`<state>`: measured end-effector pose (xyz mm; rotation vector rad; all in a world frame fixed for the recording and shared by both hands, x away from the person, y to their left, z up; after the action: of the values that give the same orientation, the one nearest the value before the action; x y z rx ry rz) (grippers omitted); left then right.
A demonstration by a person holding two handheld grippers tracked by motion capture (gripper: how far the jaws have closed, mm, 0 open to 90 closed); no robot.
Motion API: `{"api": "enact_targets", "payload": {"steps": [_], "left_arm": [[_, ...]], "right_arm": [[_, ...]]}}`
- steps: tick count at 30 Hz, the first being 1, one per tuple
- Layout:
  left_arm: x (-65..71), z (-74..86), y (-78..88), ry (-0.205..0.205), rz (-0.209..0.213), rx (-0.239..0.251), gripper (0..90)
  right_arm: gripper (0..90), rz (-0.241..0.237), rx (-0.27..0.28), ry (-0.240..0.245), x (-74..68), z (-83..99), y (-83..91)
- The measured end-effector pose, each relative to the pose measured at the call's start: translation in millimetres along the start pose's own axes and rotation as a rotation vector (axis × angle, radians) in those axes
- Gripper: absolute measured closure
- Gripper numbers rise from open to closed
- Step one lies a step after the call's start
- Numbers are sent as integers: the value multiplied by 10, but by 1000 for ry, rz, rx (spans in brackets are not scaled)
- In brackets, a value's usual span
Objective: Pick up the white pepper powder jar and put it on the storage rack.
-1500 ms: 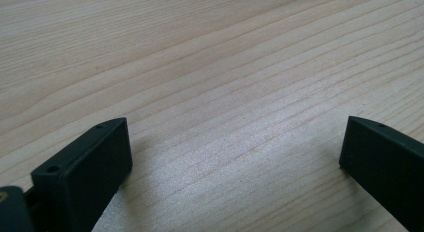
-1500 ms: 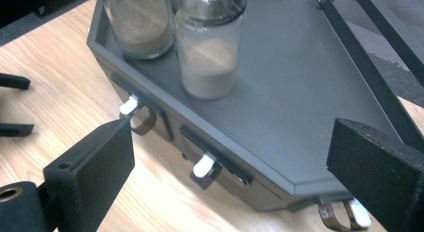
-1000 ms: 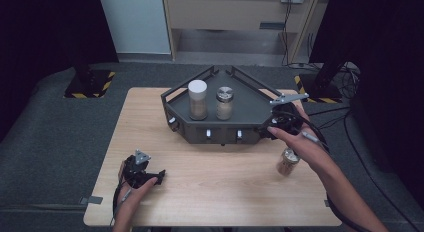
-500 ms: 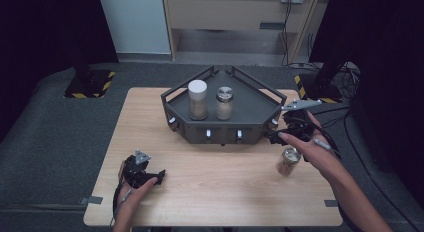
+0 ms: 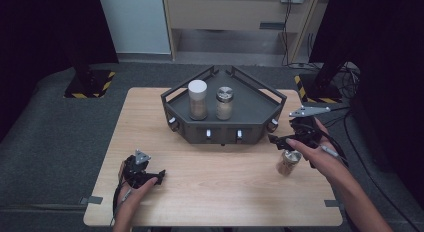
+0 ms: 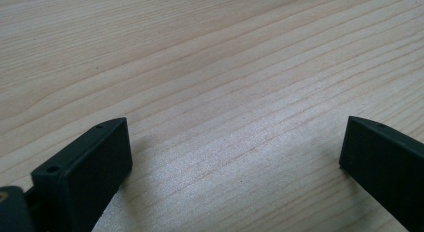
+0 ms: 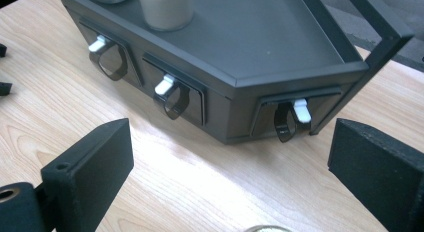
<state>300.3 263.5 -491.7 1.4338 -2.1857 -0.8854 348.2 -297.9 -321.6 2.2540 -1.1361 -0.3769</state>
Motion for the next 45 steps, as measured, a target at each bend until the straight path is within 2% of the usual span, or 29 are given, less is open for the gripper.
{"api": "enact_targets", "payload": {"steps": [45], "left_arm": [[1, 0, 0, 1, 0, 0, 0]], "right_arm": [[44, 48, -23, -51, 150, 571, 71]]}}
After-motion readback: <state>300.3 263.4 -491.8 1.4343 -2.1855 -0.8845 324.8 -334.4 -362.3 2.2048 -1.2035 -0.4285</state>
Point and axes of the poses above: each handheld gripper's, and its own axes: y roughly backward along the jaws, z roughly out of its underside, x roughly to its right, the point moved 6 cm from there along -y, roughly forward along the jaws, and after that the axes turned 1 degree about x, right-handed, at the moved point
